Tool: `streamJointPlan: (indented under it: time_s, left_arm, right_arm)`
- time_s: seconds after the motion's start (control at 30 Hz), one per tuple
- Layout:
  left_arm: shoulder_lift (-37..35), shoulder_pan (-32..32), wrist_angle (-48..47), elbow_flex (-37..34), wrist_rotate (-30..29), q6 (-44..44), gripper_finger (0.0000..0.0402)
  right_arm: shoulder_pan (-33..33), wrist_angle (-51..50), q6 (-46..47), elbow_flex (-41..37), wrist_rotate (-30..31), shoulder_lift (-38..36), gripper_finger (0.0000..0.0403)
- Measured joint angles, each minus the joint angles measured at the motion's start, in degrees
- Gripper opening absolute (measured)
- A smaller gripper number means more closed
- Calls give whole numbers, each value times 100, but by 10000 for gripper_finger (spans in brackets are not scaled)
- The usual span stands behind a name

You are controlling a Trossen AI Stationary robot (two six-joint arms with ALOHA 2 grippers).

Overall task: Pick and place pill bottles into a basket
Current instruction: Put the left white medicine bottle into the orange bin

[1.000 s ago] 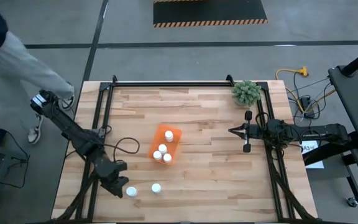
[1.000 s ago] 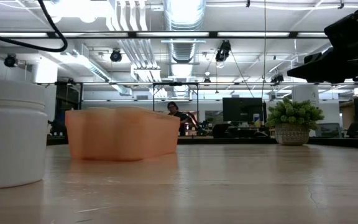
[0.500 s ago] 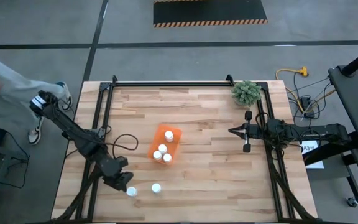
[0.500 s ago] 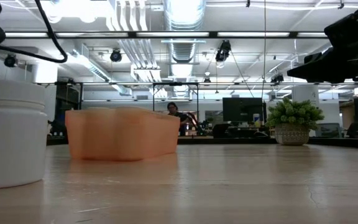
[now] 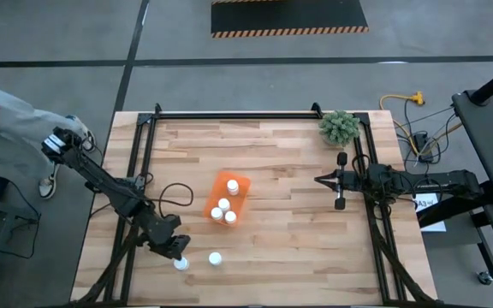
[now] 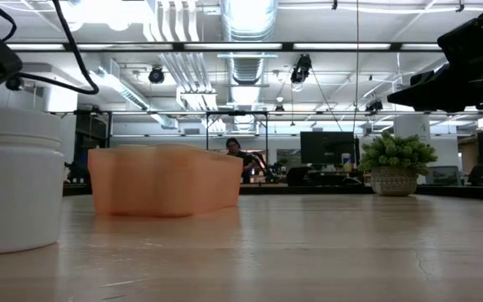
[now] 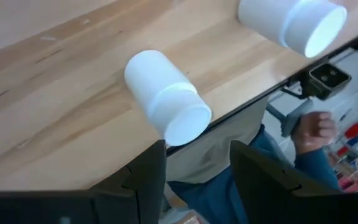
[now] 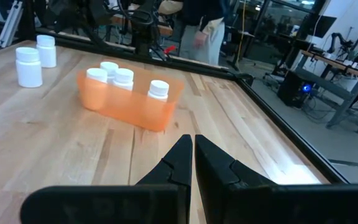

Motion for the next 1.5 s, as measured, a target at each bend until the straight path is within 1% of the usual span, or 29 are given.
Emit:
streamJointPlan:
  time_s: [0.1,0.27,0.37,0.53,0.7,0.8,1.5]
  left_arm:
    - [16,0,111,-2,-8,355,160]
    - [25,2,382,-6,-285,1005,160]
    - [25,2,589,-18,-336,1299,160]
    - [25,2,806,-147,-335,1292,160]
    - [25,-2,781,-179,-335,1321,160]
    - [25,-2,782,-182,-338,1575,160]
    - [25,-2,837,-179,-337,1554,160]
  right_arm:
    - [1,0,1,0,0,0,9]
    - [-1,0,1,0,1,0,9]
    - [-1,0,1,0,0,0,9]
    - [0,2,1,0,0,0,9]
    - [1,0,1,0,2,-2,9]
    - [-1,2,1,0,2,0,9]
    - [-1,0,1,0,1,-1,9]
